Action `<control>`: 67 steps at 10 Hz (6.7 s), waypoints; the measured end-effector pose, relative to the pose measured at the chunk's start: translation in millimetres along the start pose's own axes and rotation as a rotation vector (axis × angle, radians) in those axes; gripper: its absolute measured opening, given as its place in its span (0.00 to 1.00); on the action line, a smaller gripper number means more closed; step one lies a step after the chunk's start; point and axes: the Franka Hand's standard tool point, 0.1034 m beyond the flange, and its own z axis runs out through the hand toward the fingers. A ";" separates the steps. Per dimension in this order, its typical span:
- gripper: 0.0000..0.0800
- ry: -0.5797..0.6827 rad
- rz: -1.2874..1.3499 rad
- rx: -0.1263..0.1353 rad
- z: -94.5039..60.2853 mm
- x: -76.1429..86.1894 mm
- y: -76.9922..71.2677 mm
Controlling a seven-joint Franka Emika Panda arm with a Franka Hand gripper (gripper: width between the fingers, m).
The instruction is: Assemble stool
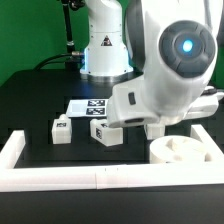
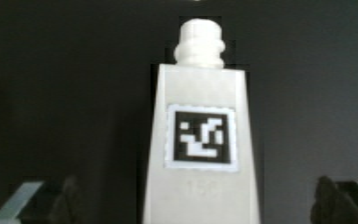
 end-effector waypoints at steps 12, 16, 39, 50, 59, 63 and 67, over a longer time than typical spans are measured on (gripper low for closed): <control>0.47 -0.044 0.032 0.025 23.8 -1.8 -12.3; 0.42 -0.045 0.031 0.024 23.8 -2.0 -12.5; 0.42 1.238 -0.163 -0.079 -170.5 -18.2 -43.8; 0.42 1.489 -0.169 -0.102 -113.5 5.1 -47.9; 0.42 1.487 -0.160 -0.098 -113.0 20.3 -43.1; 0.42 1.505 -0.159 -0.099 -108.3 24.3 -43.5; 0.42 1.497 -0.158 -0.098 -108.1 24.6 -41.9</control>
Offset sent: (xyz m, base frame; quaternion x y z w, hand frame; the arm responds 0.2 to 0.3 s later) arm 0.0023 0.0078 -0.0067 -0.0184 -0.0146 0.0593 0.9980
